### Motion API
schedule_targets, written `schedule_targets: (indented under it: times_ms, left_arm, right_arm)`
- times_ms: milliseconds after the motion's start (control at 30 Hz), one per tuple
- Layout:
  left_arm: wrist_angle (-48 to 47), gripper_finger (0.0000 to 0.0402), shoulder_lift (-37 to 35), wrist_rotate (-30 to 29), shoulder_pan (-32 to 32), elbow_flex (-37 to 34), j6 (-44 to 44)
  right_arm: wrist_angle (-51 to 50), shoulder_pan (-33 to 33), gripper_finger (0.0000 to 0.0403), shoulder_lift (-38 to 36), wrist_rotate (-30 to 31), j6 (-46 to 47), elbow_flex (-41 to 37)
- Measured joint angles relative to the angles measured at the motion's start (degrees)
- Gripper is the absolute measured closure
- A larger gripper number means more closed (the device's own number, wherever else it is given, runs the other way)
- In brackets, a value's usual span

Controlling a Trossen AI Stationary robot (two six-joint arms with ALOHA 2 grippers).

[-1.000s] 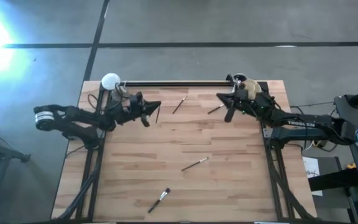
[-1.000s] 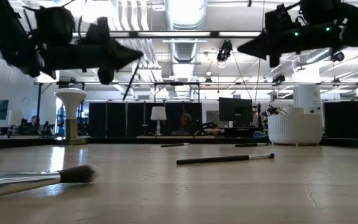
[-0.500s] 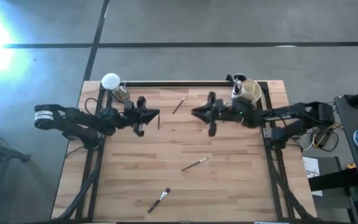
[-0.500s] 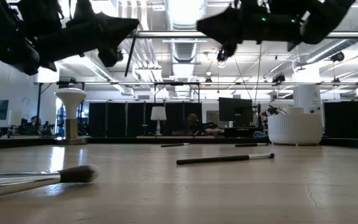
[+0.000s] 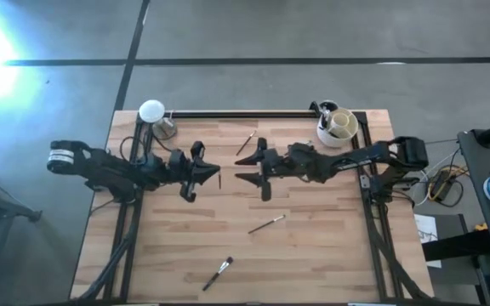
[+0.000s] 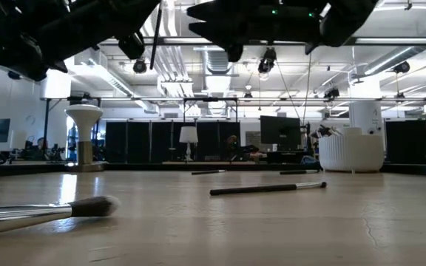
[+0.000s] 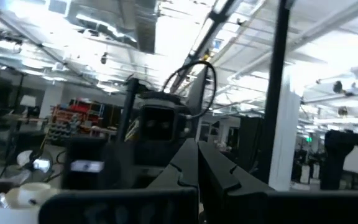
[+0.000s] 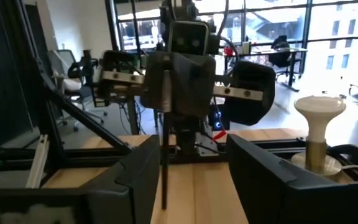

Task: Put items in baskets/containers
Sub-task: Put the black eyeshadow brush into the white organizer

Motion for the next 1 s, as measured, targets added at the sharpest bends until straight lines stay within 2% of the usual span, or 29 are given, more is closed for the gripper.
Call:
schedule_targets:
  times_ms: [167,600,733,1000]
  left_arm:
    - [-2.9,0.0401,1.5,-2.8,-2.2,2.0,3.6]
    - [-2.4,0.0401,8.8,-2.9,-3.1,7.0,4.6]
    - [-2.1,0.0401,9.4,-2.9,-3.1,7.3,4.6]
    - [-1.3,0.0401,9.1,-3.5,-3.1,7.0,4.1]
  right_arm:
    - [-0.2,1.3,0.0216,2.9,0.2,0.0,2.8]
    - [-1.5,2.3,0.023,3.2,0.4,-0.7,3.8]
    - [-1.5,2.3,0.0269,3.2,0.9,-1.0,3.7]
    - [-1.8,2.3,0.0383,3.2,1.0,-3.5,3.7]
